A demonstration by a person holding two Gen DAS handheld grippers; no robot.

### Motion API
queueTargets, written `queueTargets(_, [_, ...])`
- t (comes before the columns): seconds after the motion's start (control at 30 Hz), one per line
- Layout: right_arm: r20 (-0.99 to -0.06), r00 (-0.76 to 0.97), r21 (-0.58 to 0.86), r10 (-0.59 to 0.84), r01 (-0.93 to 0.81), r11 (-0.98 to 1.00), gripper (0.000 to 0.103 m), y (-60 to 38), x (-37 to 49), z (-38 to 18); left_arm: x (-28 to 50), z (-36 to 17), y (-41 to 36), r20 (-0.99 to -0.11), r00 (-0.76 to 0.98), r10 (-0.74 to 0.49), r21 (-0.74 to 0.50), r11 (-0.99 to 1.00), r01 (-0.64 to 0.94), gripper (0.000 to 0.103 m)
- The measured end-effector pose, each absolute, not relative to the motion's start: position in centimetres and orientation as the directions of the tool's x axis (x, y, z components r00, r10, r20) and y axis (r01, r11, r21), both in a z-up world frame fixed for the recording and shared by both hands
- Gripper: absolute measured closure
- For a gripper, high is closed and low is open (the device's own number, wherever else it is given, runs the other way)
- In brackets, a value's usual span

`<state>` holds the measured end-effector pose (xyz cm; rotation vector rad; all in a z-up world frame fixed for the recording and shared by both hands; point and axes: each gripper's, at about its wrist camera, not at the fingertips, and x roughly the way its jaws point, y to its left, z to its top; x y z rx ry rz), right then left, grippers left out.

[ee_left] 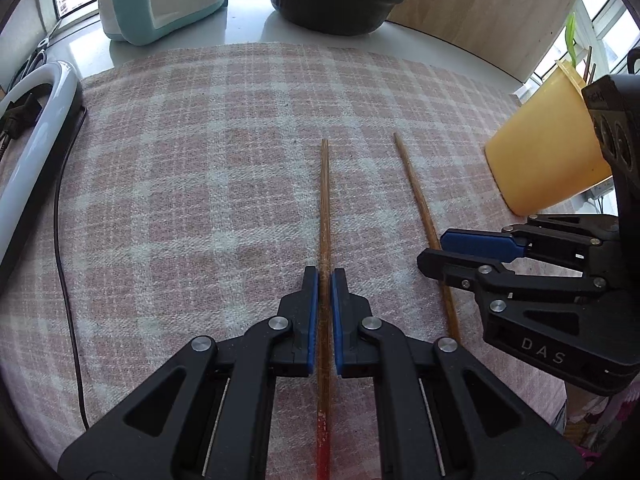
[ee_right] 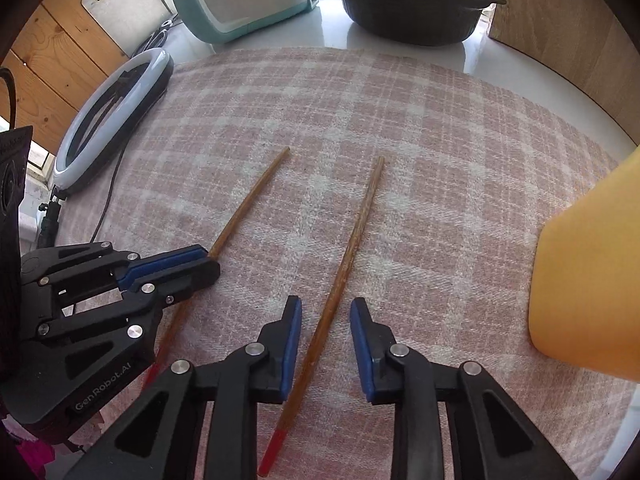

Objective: Organize utensils
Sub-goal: 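Lift the chopstick with the left tool while the right tool grasps the other chopstick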

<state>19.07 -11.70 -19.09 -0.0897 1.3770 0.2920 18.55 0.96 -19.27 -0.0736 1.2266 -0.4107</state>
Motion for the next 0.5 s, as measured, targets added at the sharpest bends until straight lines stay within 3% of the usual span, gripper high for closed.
queueTargets(0.07, [-0.976,0.173,0.087,0.136,-0.265,0.960,0.094,-11.7,19.2,-19.2,18.4,-19.2,1.4,-0.894,0.279,-0.350,-0.285,0.926,0.248,0.098])
queueTargets(0.23, [-0.969,0.174,0.130,0.177,-0.251,0.959,0.099,-12.4,19.2,-19.1,17.8,-18.9,2.5,-0.868,0.287,-0.404,-0.359,0.912,0.199,0.099])
queueTargets(0.5, [-0.943,0.211,0.200,0.258,-0.258,0.945,0.099,-13.0,17.2,-17.3,16.6,-16.8,3.2,-0.836,0.349,-0.424,-0.379,0.905,0.191,0.099])
